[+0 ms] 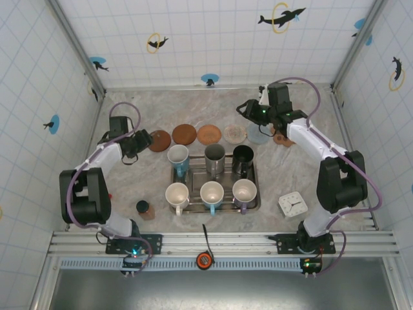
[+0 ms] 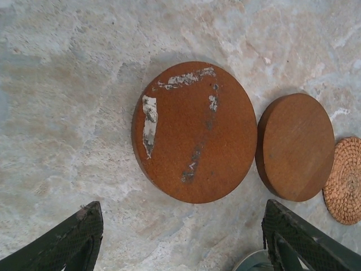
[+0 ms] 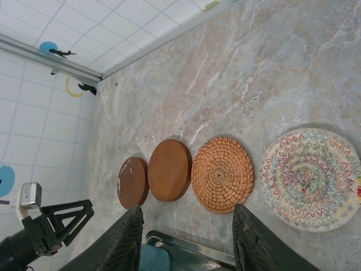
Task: Place the cup by the coaster
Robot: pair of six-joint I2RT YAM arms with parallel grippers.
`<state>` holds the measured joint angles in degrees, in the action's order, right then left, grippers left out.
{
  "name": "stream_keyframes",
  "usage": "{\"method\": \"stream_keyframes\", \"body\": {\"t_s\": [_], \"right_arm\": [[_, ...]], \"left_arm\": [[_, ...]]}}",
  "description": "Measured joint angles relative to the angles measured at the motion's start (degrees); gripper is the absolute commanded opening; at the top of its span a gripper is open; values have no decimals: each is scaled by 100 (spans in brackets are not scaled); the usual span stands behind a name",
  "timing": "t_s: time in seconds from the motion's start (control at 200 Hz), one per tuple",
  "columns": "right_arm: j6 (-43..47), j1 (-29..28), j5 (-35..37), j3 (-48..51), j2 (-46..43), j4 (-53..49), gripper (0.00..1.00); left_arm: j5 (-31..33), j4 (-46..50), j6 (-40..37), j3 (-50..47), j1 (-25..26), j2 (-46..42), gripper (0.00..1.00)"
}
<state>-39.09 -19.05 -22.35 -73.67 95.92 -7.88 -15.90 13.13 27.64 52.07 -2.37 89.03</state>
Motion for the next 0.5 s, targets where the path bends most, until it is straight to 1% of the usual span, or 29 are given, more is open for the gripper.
{"method": "stream_keyframes", "body": {"t_s": [0.496], "right_arm": [[-181, -35, 155, 35, 140, 205, 45]], "left_arm": [[-214, -299, 52, 0, 0, 686, 71]]}}
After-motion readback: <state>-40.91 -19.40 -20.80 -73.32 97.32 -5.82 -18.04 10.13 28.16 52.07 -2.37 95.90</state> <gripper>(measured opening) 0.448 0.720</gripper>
